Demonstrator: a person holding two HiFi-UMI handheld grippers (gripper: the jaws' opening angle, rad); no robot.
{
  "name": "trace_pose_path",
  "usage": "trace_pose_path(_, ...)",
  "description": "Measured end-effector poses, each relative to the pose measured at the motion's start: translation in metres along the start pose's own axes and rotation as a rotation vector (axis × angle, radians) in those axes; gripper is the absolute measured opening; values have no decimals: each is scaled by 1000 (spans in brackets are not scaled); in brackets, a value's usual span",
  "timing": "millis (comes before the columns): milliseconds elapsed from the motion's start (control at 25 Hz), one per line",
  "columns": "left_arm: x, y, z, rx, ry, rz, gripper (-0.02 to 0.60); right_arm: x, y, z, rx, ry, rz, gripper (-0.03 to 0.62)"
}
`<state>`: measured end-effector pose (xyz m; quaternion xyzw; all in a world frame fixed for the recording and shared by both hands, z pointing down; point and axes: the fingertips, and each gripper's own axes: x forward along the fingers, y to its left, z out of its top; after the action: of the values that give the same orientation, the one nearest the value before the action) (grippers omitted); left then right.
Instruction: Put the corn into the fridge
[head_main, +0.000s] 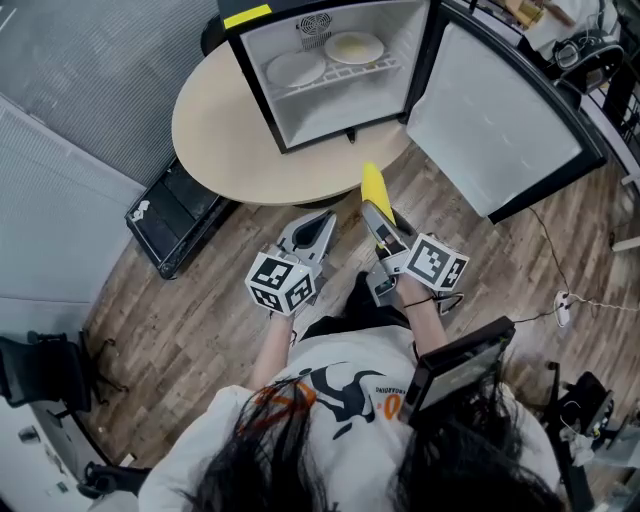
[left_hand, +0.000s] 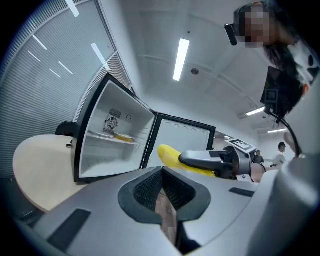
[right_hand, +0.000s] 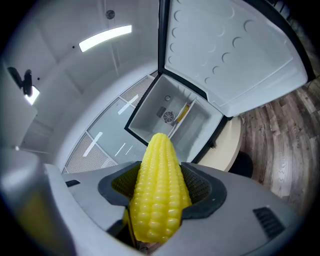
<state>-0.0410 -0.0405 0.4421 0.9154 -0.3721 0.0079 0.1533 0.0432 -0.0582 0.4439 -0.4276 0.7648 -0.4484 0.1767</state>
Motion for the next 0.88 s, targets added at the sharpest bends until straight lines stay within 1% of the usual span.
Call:
trace_pose_path(160,29,10,2,-9,0,-9,11,16,-14,21,-6,12,-3,252)
trace_pose_path(440,78,25,1,-17,28,-9,11,42,-49,51,17,35,-26,252)
trace_pose_path(880,115,44,2,7,62,40,12,74,-82,73,45,79,-5,252)
